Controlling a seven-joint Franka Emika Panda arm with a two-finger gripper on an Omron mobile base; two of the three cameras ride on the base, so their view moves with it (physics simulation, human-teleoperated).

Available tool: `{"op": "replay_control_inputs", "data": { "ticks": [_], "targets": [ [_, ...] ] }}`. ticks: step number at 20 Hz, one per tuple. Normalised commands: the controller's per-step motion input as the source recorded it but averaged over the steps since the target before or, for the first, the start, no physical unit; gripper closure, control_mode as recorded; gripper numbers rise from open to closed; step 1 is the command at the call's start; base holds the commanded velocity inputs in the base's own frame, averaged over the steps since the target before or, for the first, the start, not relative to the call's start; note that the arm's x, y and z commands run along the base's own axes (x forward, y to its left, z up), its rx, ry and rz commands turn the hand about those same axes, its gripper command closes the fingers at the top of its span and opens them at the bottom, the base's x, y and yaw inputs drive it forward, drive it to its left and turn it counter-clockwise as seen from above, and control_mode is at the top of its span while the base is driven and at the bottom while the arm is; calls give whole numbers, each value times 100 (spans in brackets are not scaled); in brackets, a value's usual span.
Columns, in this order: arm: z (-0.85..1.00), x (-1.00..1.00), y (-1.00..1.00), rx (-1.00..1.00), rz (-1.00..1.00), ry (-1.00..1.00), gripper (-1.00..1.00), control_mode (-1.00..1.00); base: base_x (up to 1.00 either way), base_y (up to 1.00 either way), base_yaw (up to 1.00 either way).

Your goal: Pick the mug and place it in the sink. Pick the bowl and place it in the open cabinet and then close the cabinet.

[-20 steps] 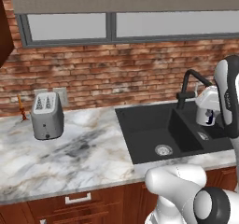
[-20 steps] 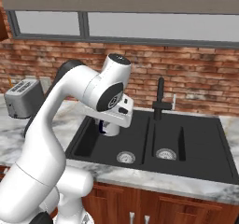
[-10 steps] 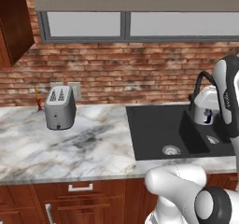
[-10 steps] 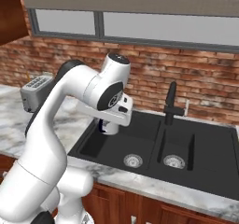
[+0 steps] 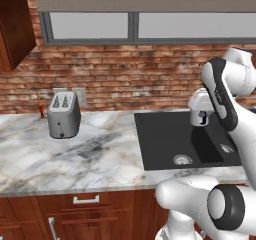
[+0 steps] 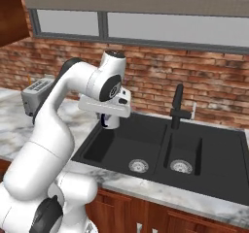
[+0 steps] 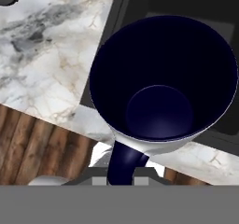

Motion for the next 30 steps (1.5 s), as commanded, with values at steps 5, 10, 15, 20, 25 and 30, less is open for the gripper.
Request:
{"op": "replay_control_inputs", "data": {
  "ticks": [5,10,15,20,25,30],
  "targets": [
    [-23,12,0,-1,0,10,100,-100,0,0,0],
    [-39,0,0,4,0,20,100,-100,0,0,0],
    [-40,1,0,8,1,12,100,-100,0,0,0],
    [-49,2,0,6,4,1,100,-100,0,0,0],
    [-40,15,0,0,5,-3,100,-100,0,0,0],
    [-48,34,0,1,5,-3,100,-100,0,0,0]
  ]
}}
